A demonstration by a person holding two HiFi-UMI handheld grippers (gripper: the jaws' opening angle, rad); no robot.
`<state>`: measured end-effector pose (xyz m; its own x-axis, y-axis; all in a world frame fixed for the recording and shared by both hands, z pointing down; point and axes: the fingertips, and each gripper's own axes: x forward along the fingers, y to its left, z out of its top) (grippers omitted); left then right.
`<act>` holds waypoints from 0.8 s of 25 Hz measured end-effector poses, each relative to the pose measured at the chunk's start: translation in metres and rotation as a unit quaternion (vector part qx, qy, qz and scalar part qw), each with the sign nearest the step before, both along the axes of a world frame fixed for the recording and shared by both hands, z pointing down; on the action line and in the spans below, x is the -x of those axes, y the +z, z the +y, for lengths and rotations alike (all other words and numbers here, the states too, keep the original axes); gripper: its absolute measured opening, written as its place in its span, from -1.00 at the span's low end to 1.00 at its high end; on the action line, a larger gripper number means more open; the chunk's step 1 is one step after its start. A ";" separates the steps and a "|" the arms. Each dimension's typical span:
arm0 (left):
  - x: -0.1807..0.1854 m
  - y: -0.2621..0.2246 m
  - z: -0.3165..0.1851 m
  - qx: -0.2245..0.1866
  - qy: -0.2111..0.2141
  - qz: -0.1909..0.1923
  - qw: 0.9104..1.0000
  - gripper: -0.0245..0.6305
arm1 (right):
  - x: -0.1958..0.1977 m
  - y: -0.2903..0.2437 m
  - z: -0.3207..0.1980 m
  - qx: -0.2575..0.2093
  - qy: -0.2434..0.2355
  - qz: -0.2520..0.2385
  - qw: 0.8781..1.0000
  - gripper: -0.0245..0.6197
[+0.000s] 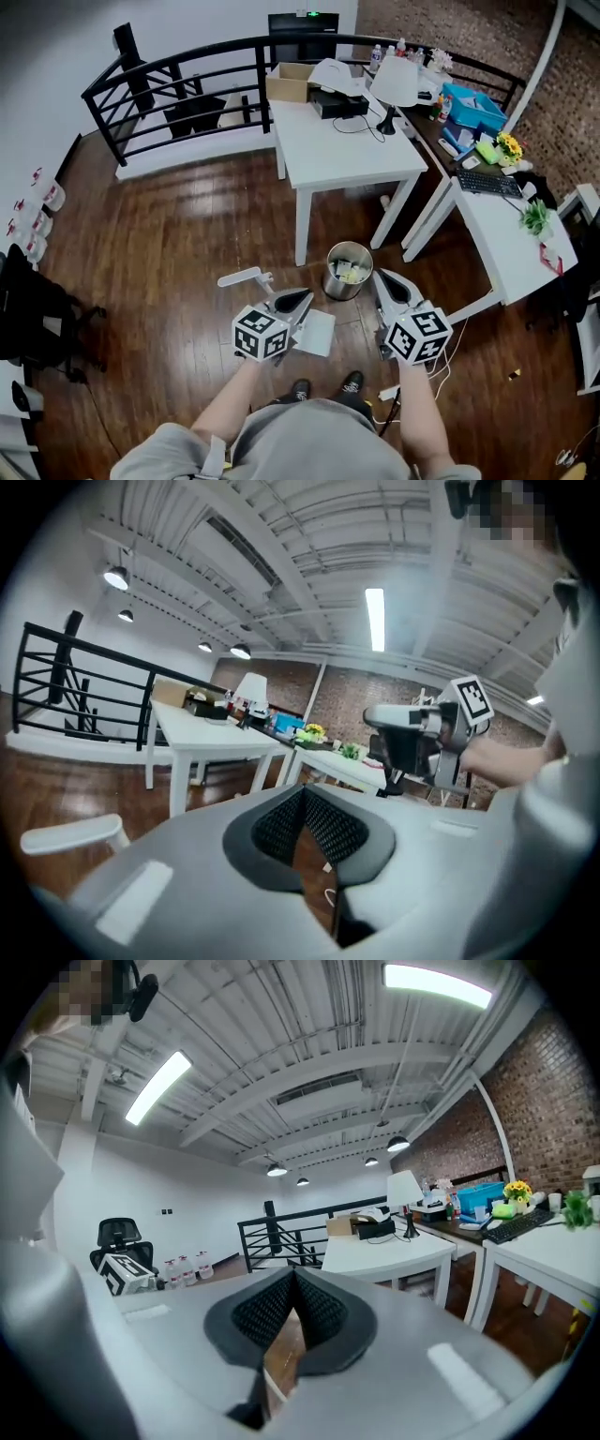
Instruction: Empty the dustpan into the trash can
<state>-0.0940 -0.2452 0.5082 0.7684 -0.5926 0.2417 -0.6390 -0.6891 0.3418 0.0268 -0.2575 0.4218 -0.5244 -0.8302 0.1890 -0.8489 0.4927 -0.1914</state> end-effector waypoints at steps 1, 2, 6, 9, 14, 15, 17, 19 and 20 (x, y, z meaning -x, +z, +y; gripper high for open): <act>-0.005 -0.017 0.001 -0.010 0.006 0.012 1.000 -0.91 | 0.002 -0.008 0.002 -0.009 -0.001 -0.003 1.000 -0.93; -0.010 -0.034 0.002 -0.021 0.012 0.022 0.999 -0.91 | 0.004 -0.016 0.005 -0.017 -0.003 -0.004 1.000 -0.93; -0.027 -0.085 0.007 -0.065 0.035 0.034 0.997 -0.91 | 0.004 -0.039 0.013 -0.039 -0.006 -0.009 0.999 -0.93; -0.035 -0.103 0.010 -0.078 0.051 0.024 0.995 -0.91 | 0.003 -0.048 0.016 -0.049 0.002 -0.014 0.999 -0.93; -0.039 -0.113 0.014 -0.084 0.071 0.011 0.994 -0.91 | 0.004 -0.056 0.018 -0.057 0.009 -0.015 0.998 -0.93; -0.040 -0.113 0.014 -0.084 0.072 0.010 0.994 -0.91 | 0.003 -0.056 0.019 -0.056 0.010 -0.014 0.998 -0.93; -0.040 -0.114 0.013 -0.084 0.070 0.011 0.994 -0.91 | 0.002 -0.054 0.020 -0.052 0.013 -0.010 0.999 -0.93; -0.039 -0.114 0.013 -0.085 0.066 0.012 0.994 -0.91 | 0.002 -0.054 0.022 -0.049 0.014 -0.006 0.999 -0.93; -0.039 -0.114 0.014 -0.084 0.066 0.011 0.994 -0.91 | 0.001 -0.054 0.022 -0.049 0.015 -0.006 0.999 -0.93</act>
